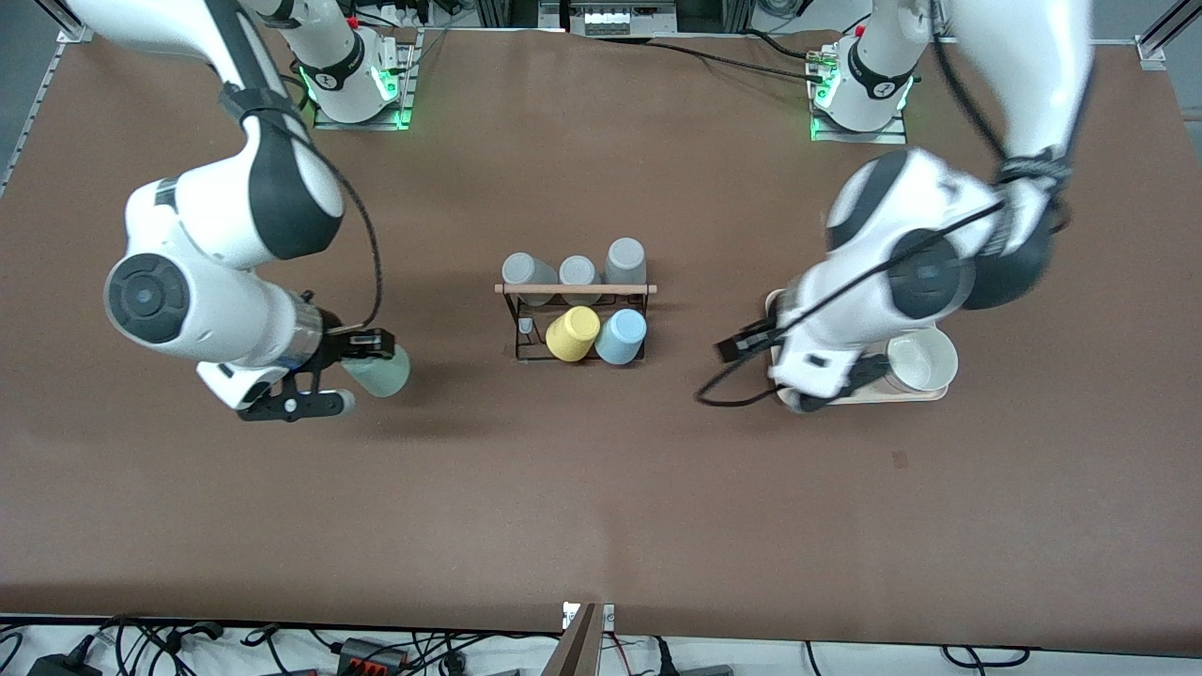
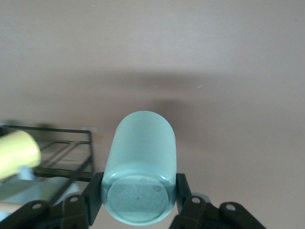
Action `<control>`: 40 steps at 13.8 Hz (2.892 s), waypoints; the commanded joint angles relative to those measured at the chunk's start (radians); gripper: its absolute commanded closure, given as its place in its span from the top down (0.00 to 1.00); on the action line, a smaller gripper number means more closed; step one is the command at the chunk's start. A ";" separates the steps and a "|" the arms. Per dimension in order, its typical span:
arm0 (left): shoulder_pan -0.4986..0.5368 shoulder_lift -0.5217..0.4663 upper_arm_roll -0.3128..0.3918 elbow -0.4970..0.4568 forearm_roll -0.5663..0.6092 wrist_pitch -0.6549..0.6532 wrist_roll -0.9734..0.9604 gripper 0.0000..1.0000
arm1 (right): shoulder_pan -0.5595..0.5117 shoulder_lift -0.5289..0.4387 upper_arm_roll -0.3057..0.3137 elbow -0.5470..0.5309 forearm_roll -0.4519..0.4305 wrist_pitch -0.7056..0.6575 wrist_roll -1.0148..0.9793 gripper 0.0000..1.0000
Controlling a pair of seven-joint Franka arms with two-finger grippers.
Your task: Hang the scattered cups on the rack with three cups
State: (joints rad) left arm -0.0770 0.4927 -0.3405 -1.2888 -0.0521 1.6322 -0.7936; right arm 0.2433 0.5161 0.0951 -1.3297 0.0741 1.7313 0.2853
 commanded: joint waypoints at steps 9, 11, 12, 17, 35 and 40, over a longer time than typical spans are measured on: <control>0.198 -0.455 -0.012 -0.345 0.060 -0.150 0.418 1.00 | 0.247 0.074 -0.006 0.075 0.003 0.051 0.339 0.39; 0.200 -0.574 -0.011 -0.508 0.054 -0.068 0.453 1.00 | 0.266 0.093 -0.006 0.075 0.003 0.065 0.360 0.39; 0.200 -0.583 -0.011 -0.523 0.054 -0.063 0.459 1.00 | 0.274 0.102 -0.006 0.075 0.003 0.065 0.363 0.39; 0.218 -0.488 0.000 -0.370 0.054 -0.116 0.573 1.00 | 0.292 0.157 -0.008 0.069 -0.031 0.065 0.370 0.39; 0.235 -0.438 0.000 -0.268 0.031 -0.219 0.554 1.00 | 0.254 0.067 -0.267 0.277 -0.076 -0.110 0.312 1.00; 0.246 -0.436 0.000 -0.268 0.031 -0.216 0.560 1.00 | 0.091 -0.069 -0.270 0.242 -0.076 -0.265 0.094 1.00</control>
State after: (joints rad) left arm 0.1590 0.0467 -0.3358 -1.5826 -0.0143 1.4332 -0.2475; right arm 0.3822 0.5024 -0.1861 -1.0453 -0.0033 1.4961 0.4440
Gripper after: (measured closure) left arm 0.000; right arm 0.000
